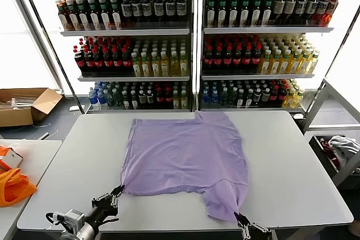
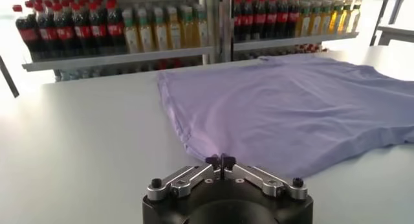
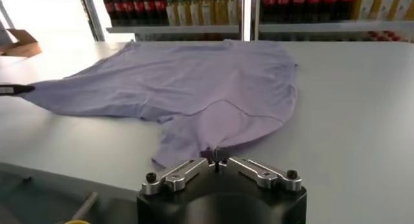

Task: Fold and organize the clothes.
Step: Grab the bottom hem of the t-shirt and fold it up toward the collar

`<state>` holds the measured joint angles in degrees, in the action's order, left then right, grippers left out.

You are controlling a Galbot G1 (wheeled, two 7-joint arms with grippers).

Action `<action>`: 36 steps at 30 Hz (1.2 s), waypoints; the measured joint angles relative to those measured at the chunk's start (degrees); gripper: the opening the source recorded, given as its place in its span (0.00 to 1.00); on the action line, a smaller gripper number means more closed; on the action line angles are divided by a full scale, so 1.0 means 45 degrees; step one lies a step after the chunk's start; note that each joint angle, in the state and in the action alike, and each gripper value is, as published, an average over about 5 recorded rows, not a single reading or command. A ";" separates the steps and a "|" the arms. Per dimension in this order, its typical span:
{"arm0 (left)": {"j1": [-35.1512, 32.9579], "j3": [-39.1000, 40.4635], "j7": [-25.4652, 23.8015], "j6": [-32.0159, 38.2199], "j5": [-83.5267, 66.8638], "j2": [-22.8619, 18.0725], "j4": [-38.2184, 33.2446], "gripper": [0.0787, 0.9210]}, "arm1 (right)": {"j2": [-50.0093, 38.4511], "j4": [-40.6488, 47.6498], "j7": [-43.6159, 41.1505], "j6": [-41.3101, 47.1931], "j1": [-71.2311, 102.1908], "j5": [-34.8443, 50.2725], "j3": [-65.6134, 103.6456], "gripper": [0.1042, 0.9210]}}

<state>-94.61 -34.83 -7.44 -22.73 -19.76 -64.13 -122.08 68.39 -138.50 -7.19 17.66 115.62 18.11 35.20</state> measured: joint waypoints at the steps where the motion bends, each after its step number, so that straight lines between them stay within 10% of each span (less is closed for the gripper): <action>1: -0.0094 -0.0055 -0.0018 -0.0048 0.0044 -0.0005 -0.0133 0.01 | -0.0017 -0.0110 -0.0059 -0.0088 0.0124 0.0041 0.0069 0.00; 17: -0.1067 -0.1306 -0.0437 -0.1109 -0.0131 0.0721 -0.1749 0.01 | -0.0029 -0.0640 0.0006 -0.0985 -0.0398 0.1280 0.0471 0.00; 36: 0.2476 -0.0396 -0.0636 -0.1751 -0.2465 0.2425 0.0730 0.01 | -0.0773 0.3249 0.1913 -0.0651 -0.6659 0.2298 -0.0939 0.00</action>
<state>-83.46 -36.61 -10.30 -30.61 -30.85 -53.22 -118.80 64.91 -123.88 1.42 14.73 85.65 28.45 30.98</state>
